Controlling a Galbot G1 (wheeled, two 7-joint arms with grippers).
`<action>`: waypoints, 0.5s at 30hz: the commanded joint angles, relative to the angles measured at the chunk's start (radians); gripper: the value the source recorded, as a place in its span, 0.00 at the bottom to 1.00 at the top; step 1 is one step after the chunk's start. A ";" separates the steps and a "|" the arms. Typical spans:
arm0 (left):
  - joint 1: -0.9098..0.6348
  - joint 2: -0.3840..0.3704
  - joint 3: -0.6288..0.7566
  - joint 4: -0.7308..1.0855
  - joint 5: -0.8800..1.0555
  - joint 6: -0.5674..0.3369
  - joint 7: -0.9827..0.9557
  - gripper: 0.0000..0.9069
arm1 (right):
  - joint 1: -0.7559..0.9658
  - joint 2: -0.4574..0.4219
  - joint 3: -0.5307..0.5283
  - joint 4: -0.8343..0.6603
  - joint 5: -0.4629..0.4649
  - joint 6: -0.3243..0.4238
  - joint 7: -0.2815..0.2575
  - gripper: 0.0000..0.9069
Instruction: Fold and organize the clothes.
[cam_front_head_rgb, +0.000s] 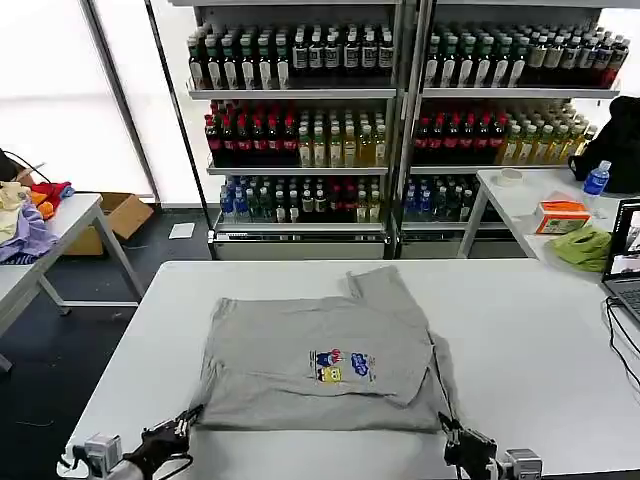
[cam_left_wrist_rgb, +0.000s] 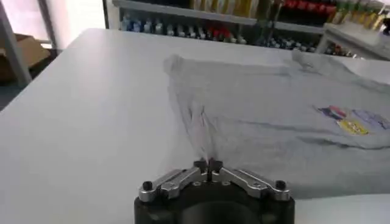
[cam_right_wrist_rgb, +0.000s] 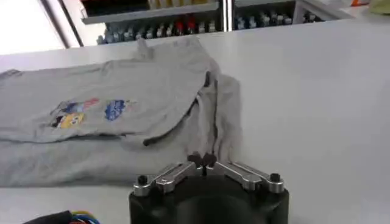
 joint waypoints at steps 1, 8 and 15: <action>0.108 -0.001 -0.118 -0.099 0.041 0.035 0.013 1.00 | -0.051 0.002 0.007 0.056 0.053 -0.003 -0.006 1.00; 0.032 0.043 -0.200 -0.098 0.006 0.035 0.016 1.00 | 0.014 -0.009 0.078 0.124 0.067 -0.003 -0.041 1.00; -0.198 0.137 -0.161 0.048 -0.017 0.026 0.169 1.00 | 0.288 -0.119 0.133 0.021 0.055 -0.005 -0.182 1.00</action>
